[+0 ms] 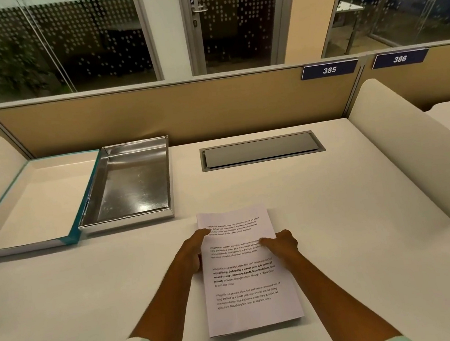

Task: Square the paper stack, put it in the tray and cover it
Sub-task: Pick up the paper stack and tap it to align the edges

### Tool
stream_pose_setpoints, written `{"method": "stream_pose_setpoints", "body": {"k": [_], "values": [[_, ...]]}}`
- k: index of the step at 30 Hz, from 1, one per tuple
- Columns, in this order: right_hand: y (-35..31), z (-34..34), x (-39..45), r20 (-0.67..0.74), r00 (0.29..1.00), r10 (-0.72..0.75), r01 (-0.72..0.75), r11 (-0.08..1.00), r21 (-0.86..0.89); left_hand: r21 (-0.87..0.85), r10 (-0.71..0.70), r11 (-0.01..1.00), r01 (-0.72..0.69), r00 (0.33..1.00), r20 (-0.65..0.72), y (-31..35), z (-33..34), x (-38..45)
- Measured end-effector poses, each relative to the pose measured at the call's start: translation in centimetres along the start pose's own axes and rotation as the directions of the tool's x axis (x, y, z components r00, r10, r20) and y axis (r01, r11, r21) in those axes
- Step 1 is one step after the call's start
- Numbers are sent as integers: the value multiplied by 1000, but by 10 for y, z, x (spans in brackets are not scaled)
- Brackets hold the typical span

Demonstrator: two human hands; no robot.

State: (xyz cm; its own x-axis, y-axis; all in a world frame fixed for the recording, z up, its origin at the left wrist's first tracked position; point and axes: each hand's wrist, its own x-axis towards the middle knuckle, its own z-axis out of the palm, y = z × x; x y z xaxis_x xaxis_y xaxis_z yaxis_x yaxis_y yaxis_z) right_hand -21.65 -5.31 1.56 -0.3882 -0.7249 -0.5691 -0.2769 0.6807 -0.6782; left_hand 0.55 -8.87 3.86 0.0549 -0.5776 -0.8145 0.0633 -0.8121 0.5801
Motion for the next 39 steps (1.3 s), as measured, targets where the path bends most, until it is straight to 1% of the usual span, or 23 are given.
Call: {"method": "stream_pose_setpoints", "body": {"k": [2, 6, 9, 14, 18, 23, 27, 30, 33, 36, 39], "values": [[0, 0, 0, 2, 1000, 1, -1, 1000, -7, -12, 17, 1000, -17, 1000, -6, -1, 1, 0], [-2, 0, 1, -14, 1000, 17, -17, 1000, 3, 14, 115, 993, -114, 993, -36, -4, 5, -1], [-3, 2, 0, -35, 999, 23, -24, 1000, -12, 26, 162, 987, -160, 985, -67, -9, 9, -4], [-3, 3, -2, -61, 998, 24, -25, 1000, -14, 76, 203, 978, -195, 972, -118, -14, 15, -8], [-1, 3, -1, -55, 998, 22, -22, 1000, -8, 83, 206, 977, -197, 973, -104, -13, 17, -12], [-1, 2, -2, -30, 999, 18, -17, 999, 44, 163, 221, 965, -203, 970, -101, -15, 12, -11], [0, -1, 0, -1, 999, 32, -32, 995, 90, 234, 250, 950, -207, 953, -171, -20, 5, -11], [0, -2, 0, -3, 999, 42, -41, 993, 110, 206, 228, 961, -183, 949, -219, -24, -1, -8], [0, 0, -2, -13, 999, 35, -33, 992, 120, 151, 203, 973, -172, 954, -221, -24, -2, -8], [0, 3, -5, -44, 999, 29, -21, 987, 157, 80, 208, 978, -195, 952, -226, -21, -2, -13], [-6, 2, -9, -84, 996, -2, 18, 983, 181, 51, 243, 970, -238, 946, -214, -16, -1, -18]]}}
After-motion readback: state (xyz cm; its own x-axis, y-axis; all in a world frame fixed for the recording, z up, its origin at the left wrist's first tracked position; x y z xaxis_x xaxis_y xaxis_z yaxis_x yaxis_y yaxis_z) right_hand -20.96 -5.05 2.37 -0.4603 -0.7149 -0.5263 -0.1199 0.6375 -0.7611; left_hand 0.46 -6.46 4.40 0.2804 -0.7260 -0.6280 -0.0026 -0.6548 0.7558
